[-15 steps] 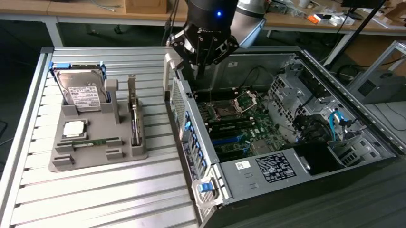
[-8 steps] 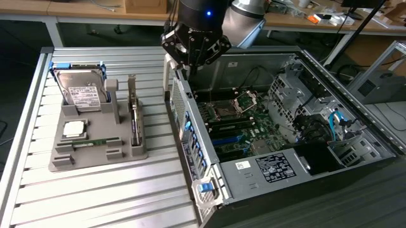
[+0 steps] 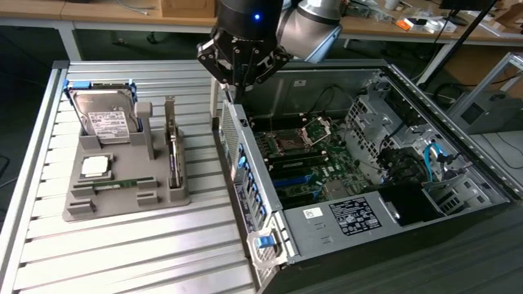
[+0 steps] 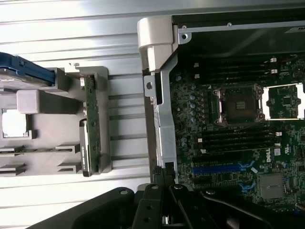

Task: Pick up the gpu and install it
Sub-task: 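Reach for the gpu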

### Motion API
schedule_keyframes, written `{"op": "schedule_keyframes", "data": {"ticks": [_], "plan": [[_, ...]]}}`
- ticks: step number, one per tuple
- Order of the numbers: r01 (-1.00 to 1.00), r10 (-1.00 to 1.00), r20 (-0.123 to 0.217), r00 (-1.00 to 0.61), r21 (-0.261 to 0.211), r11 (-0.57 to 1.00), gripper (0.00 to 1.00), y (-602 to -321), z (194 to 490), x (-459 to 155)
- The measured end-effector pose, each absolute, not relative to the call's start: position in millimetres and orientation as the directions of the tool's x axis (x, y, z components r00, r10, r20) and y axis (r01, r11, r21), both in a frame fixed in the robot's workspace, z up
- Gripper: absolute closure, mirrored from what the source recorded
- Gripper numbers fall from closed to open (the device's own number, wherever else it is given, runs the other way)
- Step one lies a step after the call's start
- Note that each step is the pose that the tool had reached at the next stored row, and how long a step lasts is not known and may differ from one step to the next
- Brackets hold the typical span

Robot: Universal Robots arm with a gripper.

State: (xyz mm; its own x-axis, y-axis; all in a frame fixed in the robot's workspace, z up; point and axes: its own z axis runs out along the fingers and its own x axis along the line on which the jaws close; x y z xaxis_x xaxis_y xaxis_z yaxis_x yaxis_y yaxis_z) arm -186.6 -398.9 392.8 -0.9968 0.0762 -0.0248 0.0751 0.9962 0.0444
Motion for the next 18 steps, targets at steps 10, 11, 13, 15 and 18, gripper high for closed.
{"op": "schedule_keyframes", "data": {"ticks": [10, 11, 13, 15, 18], "plan": [[0.075, 0.076, -0.025, -0.997, 0.045, 0.996, 0.89, -398.9, 392.8, -201.3], [0.075, 0.076, -0.025, -0.997, 0.045, 0.996, 0.89, -398.9, 392.7, -202.6], [0.075, 0.076, -0.025, -0.997, 0.044, 0.996, 0.89, -398.9, 392.8, -206.3], [0.075, 0.076, -0.025, -0.997, 0.045, 0.996, 0.89, -398.9, 392.7, -209.2], [0.075, 0.076, -0.025, -0.997, 0.045, 0.996, 0.89, -398.9, 392.7, -213.2]]}}
